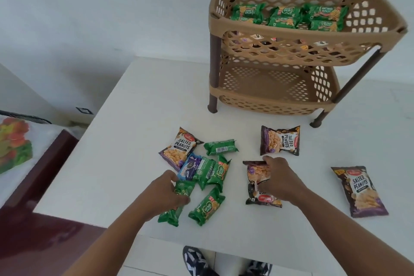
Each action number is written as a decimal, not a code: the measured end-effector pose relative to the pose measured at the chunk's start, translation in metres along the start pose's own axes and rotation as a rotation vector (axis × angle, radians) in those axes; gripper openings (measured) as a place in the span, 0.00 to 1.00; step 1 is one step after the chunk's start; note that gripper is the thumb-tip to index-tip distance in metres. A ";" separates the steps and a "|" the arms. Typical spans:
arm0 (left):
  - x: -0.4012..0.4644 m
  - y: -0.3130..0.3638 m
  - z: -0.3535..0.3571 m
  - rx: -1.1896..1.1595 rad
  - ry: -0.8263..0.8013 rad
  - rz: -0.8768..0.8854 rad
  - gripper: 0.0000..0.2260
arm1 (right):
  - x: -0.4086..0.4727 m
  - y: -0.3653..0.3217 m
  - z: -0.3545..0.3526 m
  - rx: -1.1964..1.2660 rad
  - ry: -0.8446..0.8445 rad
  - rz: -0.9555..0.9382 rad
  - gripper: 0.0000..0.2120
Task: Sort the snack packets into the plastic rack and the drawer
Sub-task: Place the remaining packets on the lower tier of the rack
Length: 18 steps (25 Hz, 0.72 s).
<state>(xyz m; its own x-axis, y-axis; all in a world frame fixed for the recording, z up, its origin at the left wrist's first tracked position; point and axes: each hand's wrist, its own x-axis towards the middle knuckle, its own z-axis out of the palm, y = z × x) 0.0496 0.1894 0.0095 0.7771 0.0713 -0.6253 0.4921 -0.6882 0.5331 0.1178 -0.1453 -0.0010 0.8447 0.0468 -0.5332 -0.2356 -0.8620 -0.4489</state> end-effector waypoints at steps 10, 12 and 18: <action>-0.005 0.031 0.023 0.031 0.046 -0.036 0.21 | -0.009 0.014 -0.036 -0.478 0.209 -0.260 0.35; -0.014 0.029 0.034 0.007 0.050 -0.053 0.21 | -0.015 -0.005 -0.016 -0.354 0.183 -0.557 0.29; -0.036 0.042 0.080 0.050 0.121 -0.014 0.24 | -0.012 -0.035 0.035 -0.499 -0.082 -0.924 0.29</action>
<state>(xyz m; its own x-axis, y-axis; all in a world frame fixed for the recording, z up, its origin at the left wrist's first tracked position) 0.0104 0.0997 0.0088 0.8135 0.1653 -0.5575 0.4852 -0.7214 0.4941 0.0987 -0.0978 -0.0043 0.5550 0.8099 -0.1896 0.7238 -0.5826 -0.3697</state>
